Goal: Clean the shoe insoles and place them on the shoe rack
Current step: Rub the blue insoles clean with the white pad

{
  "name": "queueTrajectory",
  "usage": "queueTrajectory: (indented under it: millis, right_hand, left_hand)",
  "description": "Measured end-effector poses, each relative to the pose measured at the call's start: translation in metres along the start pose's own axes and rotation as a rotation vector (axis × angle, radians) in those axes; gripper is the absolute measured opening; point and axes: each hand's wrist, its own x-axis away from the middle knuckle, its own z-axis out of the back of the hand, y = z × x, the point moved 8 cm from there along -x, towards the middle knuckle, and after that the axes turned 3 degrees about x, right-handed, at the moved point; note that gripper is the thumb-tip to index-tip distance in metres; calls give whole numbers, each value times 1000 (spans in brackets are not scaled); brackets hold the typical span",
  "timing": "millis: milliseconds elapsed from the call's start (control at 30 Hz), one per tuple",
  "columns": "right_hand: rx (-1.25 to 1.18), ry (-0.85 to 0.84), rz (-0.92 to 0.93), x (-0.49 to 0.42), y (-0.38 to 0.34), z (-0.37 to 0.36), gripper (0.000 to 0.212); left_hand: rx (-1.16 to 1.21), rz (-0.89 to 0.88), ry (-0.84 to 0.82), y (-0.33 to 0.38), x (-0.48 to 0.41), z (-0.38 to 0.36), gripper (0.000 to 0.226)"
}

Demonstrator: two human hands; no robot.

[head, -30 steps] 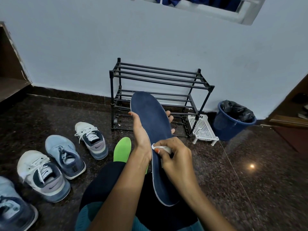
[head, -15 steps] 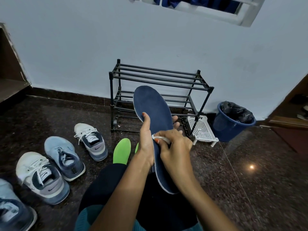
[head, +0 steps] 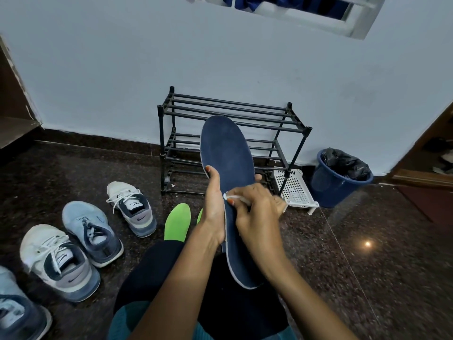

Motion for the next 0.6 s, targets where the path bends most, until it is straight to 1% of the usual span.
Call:
queueTrajectory:
  millis: [133,233,333,400,467,600]
  right_hand:
    - [15,11,40,14,-4,3,20]
    - [51,-17,-6,2,2,2,22]
    - [61,27,-67,-12,12,6,18]
    - [58,22,-88,-14,16,5,16]
    - [58,-1,-68,-7,13,0,18]
    - [28,-9,-1,14,1,-3,20]
  left_hand:
    - [28,38,-19,-3,-1,-2,93]
    - [-24,4,-7,-1,0,-2,89]
    - [-38,-10,7,-4,0,-3,80]
    - [-49,9,-2,-5,1,-5,84]
    - [-36,7,-7,-3,1,-5,92]
    - [39,-67,24,5,-2,0,90]
